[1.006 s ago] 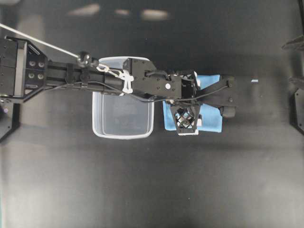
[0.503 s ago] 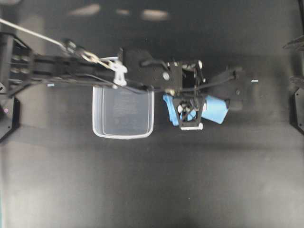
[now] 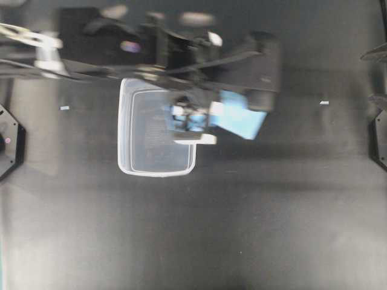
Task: Place the blue towel into the container with the left arm.
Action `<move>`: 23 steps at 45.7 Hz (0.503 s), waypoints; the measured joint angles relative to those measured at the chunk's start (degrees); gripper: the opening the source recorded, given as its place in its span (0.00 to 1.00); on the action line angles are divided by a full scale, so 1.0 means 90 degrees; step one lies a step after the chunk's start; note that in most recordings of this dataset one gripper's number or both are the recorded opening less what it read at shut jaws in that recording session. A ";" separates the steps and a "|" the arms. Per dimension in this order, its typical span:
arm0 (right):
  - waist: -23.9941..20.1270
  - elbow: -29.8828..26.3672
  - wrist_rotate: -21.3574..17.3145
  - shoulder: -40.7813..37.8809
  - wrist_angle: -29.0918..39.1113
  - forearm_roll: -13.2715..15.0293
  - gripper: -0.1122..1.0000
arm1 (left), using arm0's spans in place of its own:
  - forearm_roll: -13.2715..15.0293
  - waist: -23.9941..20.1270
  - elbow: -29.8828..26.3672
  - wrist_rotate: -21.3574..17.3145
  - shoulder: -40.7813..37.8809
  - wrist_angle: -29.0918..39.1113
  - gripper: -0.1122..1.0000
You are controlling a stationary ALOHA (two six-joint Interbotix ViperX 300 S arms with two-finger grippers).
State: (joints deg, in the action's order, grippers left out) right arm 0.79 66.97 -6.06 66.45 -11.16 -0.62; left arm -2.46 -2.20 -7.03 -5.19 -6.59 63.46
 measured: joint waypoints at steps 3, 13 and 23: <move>0.0000 0.0010 0.0000 0.0000 0.0000 0.0000 0.75 | 0.0000 -0.0068 0.0508 0.0010 0.0332 -0.0010 0.15; 0.0000 0.0000 0.0000 0.0000 0.0010 0.0000 0.75 | 0.0000 -0.0215 0.2188 -0.0029 0.1191 -0.0781 0.15; 0.0020 0.0000 0.0000 0.0000 0.0010 0.0010 0.75 | 0.0000 -0.0244 0.3145 -0.0020 0.1484 -0.2002 0.15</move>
State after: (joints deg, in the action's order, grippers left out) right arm 0.97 66.97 -6.06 66.45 -11.07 -0.53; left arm -2.46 -4.39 21.27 -5.36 6.77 45.44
